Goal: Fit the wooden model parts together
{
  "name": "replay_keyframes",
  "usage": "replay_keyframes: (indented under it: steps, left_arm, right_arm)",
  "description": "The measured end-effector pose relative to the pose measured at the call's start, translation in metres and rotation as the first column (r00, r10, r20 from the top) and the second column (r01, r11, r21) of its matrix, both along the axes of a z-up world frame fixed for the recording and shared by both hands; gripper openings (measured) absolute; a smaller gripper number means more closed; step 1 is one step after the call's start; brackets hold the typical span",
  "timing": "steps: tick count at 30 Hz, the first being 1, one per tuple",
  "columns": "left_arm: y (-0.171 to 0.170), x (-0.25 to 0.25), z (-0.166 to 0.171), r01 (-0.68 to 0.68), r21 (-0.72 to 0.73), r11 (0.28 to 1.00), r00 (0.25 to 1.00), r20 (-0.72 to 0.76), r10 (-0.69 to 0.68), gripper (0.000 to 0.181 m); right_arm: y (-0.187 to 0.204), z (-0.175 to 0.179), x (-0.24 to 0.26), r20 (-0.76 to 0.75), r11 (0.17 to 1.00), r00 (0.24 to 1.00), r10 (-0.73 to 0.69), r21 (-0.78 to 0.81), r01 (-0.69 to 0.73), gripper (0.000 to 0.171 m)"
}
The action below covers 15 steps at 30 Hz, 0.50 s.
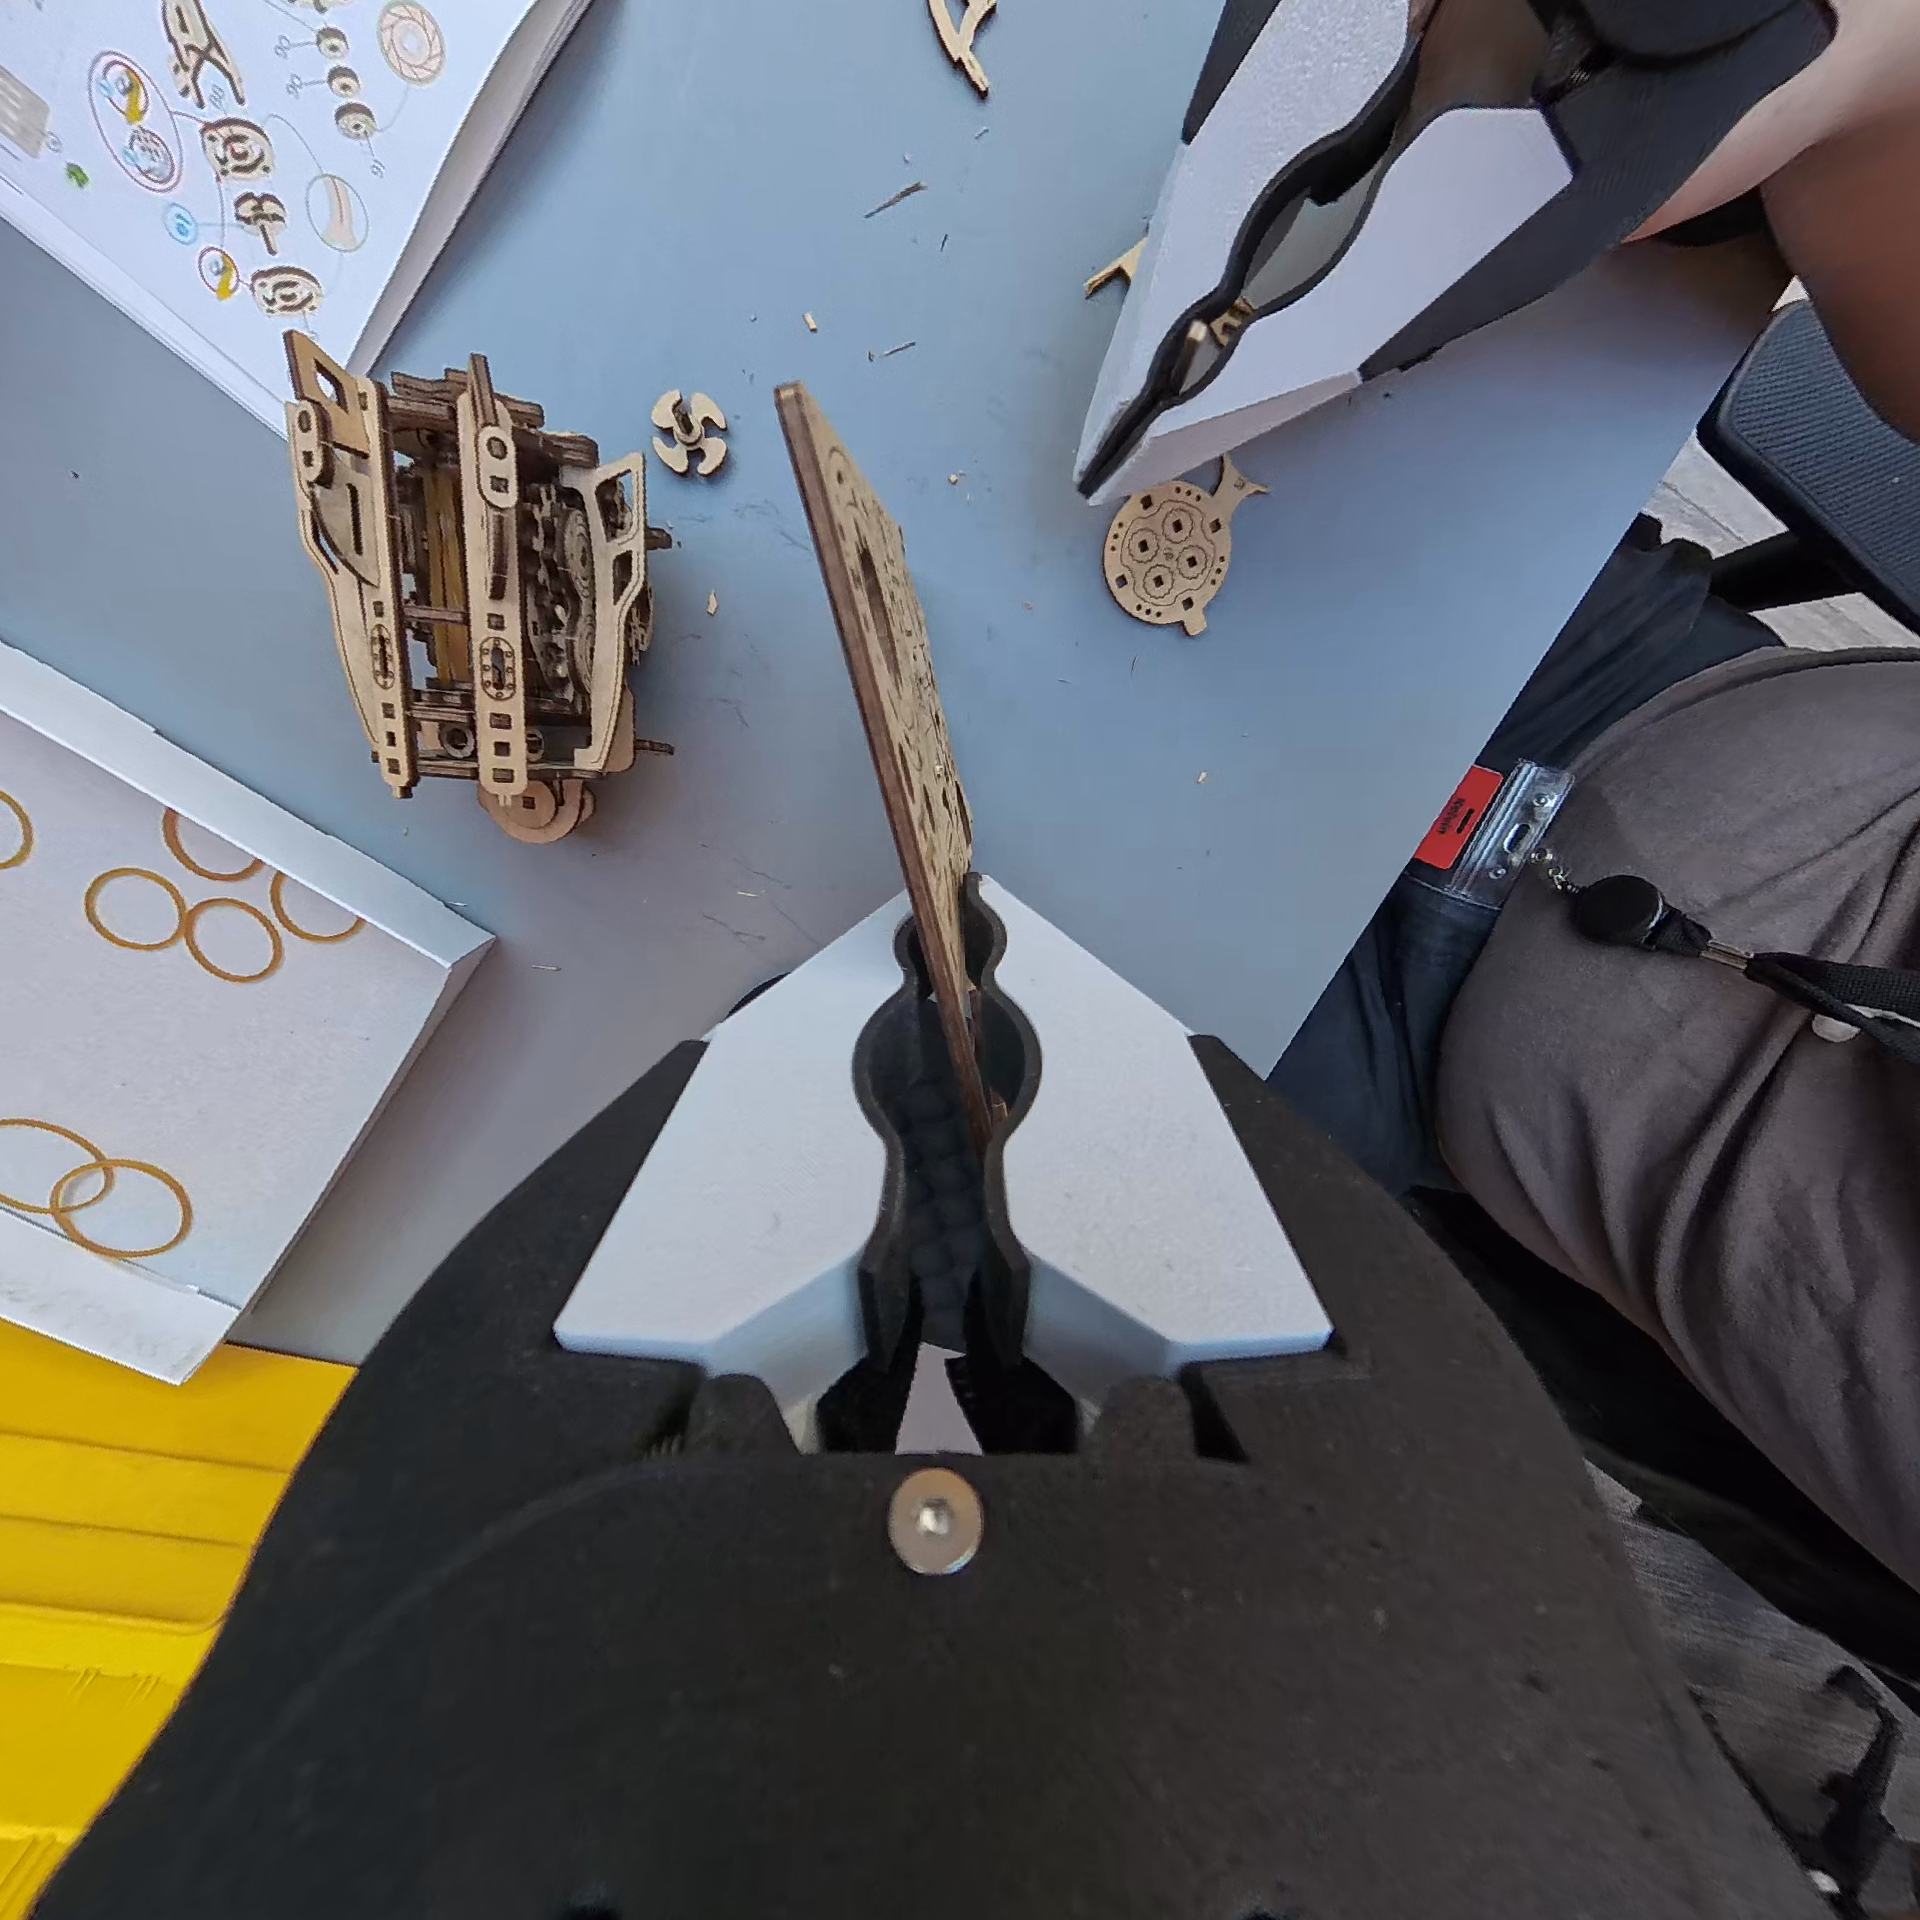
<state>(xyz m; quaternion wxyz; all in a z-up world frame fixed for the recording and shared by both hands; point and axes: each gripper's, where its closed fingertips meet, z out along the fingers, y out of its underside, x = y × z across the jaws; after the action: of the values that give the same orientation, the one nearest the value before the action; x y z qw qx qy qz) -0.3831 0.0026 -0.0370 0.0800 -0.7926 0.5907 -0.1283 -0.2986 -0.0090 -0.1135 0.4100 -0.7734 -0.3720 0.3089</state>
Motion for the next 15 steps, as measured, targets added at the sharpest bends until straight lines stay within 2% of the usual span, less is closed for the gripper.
replay_keyframes:
  steps: [6,15]
  left_arm:
    - [-0.005,0.003,0.0,0.022,0.018,1.0,1.0,-0.003,-0.022,0.002]
    - [-0.008,0.005,0.0,0.024,0.026,0.999,1.0,-0.006,-0.024,0.002]
  right_arm:
    - [-0.011,0.012,-0.003,-0.008,0.991,0.999,0.043,0.125,-0.042,0.0]
    - [-0.01,-0.001,0.001,0.023,0.997,0.999,0.028,0.077,-0.029,0.001]
